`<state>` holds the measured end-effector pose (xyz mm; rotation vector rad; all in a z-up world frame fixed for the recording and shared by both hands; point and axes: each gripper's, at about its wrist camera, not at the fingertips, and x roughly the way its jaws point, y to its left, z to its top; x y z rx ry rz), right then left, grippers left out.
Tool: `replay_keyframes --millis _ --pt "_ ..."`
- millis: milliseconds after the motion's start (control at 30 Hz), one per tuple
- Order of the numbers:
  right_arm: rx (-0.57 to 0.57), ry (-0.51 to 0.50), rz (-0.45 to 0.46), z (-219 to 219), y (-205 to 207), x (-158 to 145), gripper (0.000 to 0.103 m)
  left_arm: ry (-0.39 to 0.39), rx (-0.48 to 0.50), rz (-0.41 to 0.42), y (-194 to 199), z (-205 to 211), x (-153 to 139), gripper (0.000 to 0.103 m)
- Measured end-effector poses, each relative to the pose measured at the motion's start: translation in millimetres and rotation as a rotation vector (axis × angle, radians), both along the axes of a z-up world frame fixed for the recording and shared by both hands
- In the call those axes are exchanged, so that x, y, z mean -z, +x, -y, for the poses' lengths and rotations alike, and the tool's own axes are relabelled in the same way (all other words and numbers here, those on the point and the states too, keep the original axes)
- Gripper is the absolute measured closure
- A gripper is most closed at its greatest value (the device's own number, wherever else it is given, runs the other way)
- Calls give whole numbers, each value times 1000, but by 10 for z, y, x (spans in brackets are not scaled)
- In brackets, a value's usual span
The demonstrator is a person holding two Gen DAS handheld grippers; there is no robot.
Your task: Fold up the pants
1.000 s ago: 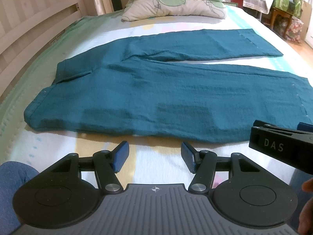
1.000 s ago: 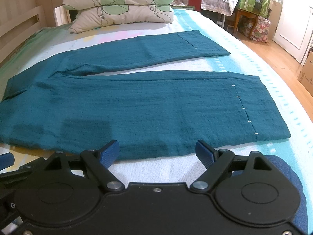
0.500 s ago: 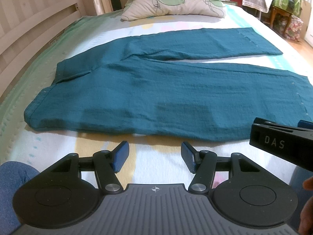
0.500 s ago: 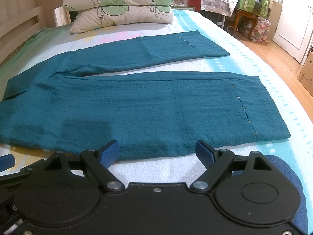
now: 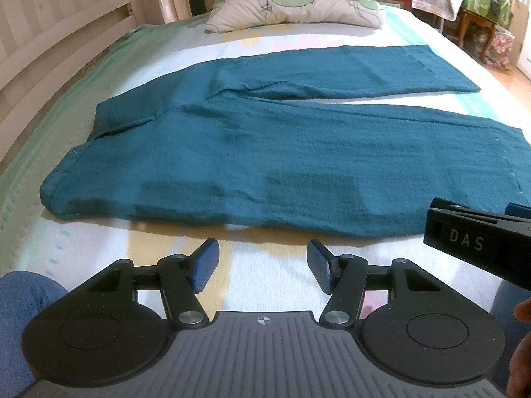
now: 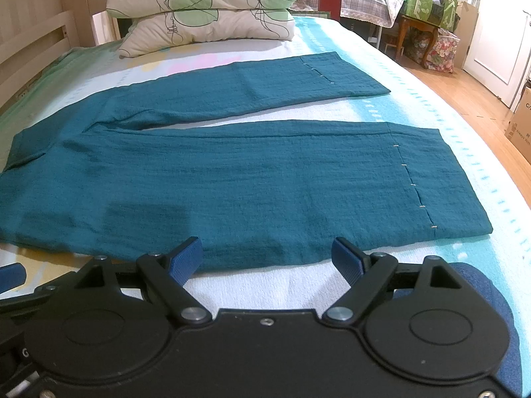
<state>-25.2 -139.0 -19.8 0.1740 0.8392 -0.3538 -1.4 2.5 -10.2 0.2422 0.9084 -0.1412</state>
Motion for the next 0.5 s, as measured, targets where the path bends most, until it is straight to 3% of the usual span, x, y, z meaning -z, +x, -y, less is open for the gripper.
replay_keyframes --millis 500 --pt "-4 -2 0 -7 0 3 17 -4 -4 -21 17 4 3 45"
